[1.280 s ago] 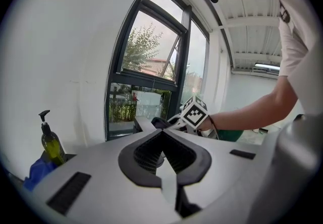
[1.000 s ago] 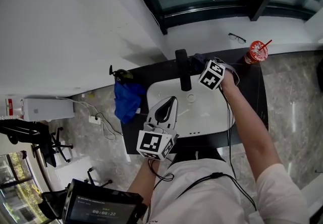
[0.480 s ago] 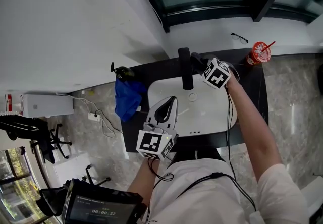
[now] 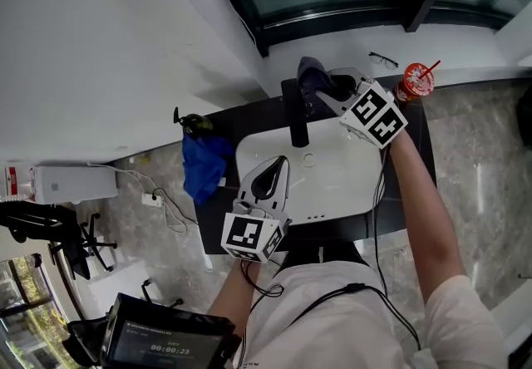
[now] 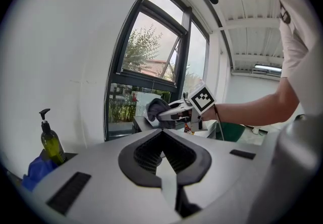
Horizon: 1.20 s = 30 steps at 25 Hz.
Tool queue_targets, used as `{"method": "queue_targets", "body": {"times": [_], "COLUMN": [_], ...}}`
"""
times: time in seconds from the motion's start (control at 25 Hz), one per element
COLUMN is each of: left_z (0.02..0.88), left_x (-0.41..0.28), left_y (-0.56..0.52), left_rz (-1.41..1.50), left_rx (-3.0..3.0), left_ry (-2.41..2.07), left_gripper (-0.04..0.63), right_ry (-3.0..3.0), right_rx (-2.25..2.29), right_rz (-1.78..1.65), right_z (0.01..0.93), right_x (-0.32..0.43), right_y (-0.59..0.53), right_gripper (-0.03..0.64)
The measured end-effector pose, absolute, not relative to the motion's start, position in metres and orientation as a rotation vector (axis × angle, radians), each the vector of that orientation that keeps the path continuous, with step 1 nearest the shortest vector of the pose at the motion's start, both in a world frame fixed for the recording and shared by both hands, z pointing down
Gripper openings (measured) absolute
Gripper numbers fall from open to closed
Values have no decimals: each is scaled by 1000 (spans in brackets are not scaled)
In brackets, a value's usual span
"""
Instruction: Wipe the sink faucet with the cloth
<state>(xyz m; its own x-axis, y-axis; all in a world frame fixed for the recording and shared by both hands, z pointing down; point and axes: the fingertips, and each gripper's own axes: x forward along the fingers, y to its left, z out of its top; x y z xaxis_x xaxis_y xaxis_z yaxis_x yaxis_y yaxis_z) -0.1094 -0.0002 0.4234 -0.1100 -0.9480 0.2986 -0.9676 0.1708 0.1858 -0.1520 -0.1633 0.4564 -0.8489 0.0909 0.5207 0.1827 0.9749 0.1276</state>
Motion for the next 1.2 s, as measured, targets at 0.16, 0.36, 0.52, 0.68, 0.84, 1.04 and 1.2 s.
{"method": "queue_targets", "body": {"times": [0.16,0.36,0.52,0.68,0.84,1.04,1.2], "left_z": [424,425,426,425,426,427,426], "left_x": [-108,-108,-109,-114,-119,-121,-120], "left_y": [3,10,14,16,17,17,13], "left_rz": [76,79,84,84,84,79,78], "left_rx": [1820,1808,1799,1788,1778,1773,1788], "left_ry": [-2107,-2110,-2115,-2127,-2135,-2134,-2132], "left_gripper": [-8,-8,-8,-8,-8,-8,-8], "right_ry": [-2454,-2177,-2091,-2068,-2092,-2172,-2315], "right_rx": [-47,-33,-88,-127,-160,-246,-272], "right_rz": [-210,-279,-305,-291,-236,-155,-99], "right_z": [502,583,611,621,624,621,587], "right_x": [-142,-135,-139,-146,-154,-154,-151], "right_y": [-183,-183,-169,-157,-149,-138,-141], "right_gripper": [98,98,98,98,98,98,98]}}
